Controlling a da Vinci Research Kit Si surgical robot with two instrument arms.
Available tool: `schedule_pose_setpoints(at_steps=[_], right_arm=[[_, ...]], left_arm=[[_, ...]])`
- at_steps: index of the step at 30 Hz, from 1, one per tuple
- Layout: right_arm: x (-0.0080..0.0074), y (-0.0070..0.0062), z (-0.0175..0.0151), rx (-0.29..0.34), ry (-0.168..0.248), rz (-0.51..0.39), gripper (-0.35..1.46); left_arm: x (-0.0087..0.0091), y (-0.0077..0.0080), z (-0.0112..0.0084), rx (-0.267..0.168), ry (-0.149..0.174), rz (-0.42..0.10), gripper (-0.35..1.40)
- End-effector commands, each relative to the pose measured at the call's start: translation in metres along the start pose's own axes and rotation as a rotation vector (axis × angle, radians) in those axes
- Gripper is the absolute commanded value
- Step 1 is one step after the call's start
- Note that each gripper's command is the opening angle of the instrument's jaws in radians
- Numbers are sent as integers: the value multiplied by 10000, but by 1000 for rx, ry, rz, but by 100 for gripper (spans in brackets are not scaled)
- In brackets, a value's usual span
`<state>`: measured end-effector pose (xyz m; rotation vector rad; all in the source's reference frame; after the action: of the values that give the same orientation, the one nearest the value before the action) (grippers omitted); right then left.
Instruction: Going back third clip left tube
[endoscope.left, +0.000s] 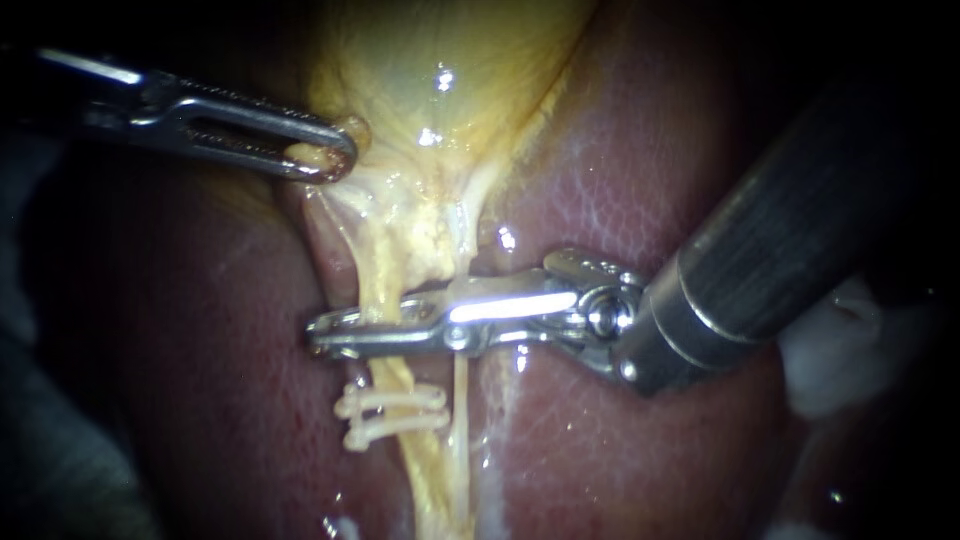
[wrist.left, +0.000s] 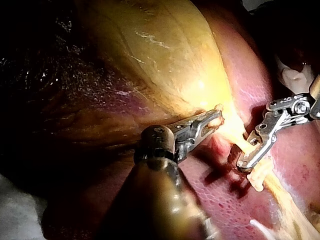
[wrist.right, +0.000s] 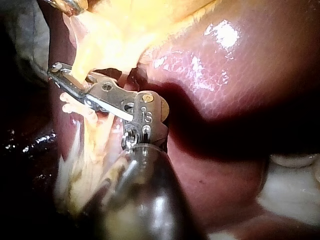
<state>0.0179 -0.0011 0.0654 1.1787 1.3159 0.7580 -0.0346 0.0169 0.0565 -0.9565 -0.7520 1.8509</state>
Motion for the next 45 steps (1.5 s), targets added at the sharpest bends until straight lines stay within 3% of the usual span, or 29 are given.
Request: schedule_pose_setpoints(at_steps=[1,4,6,13,18,22,25,27,33,36,39,45], right_arm=[[-1,1,1,1,-1,0,-22],[-6,5,7,-6,1,-4,21],[-9,11,12,-9,1,-8,36],[-26,35,18,-72,44,-25,46],[-24,37,0,-102,20,-53,46],[-26,22,-17,-143,-32,-137,46],[-24,2,-34,-199,-75,-250,48],[-20,-16,-48,-226,-119,-340,48],[-7,-67,-94,-325,-202,-605,49],[-1,-85,-115,-370,-250,-685,50],[8,-94,-133,-393,-302,-745,50],[16,-102,-151,-386,-316,-778,50]], left_arm=[[0,0,0,0,0,0,-35],[0,0,0,0,0,0,-35],[0,0,0,0,0,0,-35],[0,-1,-1,-1,0,0,-35],[-1,-1,-1,-1,0,1,-35],[-1,-1,-2,-1,-1,1,-35],[-1,-1,-3,-1,-1,1,-35],[-1,-1,-3,-2,-1,1,-35],[-1,-3,-3,-2,-1,1,-35],[-1,-3,-3,-2,-1,1,-35],[-1,-3,-3,-2,-1,1,-35],[0,-4,-2,-2,-1,1,-35]])
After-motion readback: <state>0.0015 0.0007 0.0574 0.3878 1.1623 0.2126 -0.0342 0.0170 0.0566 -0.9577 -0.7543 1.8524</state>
